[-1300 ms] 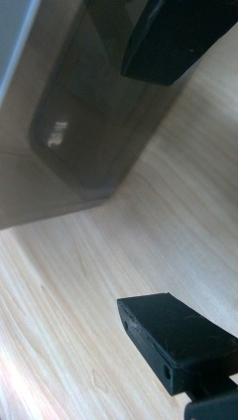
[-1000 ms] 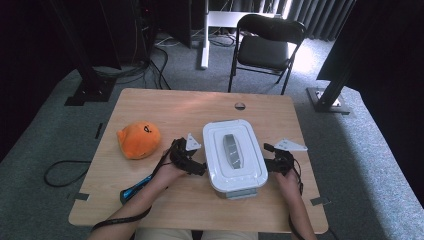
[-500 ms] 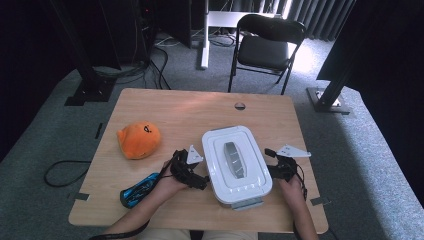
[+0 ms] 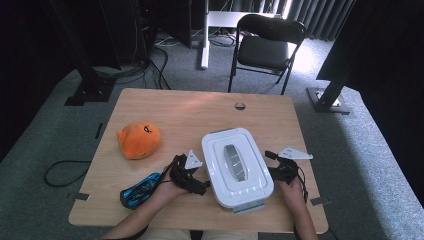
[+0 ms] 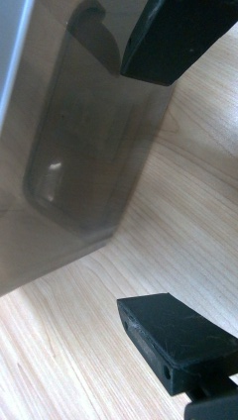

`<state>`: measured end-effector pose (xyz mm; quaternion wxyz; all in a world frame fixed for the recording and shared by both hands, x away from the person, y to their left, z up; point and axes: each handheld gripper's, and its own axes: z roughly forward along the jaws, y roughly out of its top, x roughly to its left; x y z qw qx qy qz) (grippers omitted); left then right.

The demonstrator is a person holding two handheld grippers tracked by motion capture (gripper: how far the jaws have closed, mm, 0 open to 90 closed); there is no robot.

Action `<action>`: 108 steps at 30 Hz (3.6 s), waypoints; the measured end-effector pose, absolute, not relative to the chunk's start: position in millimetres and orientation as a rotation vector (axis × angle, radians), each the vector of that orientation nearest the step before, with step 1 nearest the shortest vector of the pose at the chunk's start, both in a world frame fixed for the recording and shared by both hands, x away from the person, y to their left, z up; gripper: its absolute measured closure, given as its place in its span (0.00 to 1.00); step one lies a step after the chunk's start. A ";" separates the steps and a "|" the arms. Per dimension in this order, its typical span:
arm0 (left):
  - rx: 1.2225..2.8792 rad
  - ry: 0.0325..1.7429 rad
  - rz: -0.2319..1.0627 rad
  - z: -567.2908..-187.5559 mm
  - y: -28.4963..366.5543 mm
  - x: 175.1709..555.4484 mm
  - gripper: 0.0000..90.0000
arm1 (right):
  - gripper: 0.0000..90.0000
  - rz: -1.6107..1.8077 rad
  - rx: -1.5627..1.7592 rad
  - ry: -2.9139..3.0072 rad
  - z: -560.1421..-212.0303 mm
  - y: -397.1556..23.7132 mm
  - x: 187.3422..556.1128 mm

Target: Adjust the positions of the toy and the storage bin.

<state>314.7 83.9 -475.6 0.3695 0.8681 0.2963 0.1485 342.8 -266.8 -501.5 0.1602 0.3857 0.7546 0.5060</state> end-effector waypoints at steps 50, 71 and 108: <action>2.292 0.809 0.271 -509.4 109.0 298.1 0.01 | 0.15 1.386 1.224 2.122 -507.9 -283.8 348.0; 2.320 0.750 0.405 -518.8 113.5 267.3 0.01 | 0.15 1.401 1.235 2.137 -517.0 -285.8 329.4; 2.308 0.733 0.311 -525.2 112.6 265.8 0.01 | 0.13 1.287 1.345 2.118 -469.0 -309.9 298.3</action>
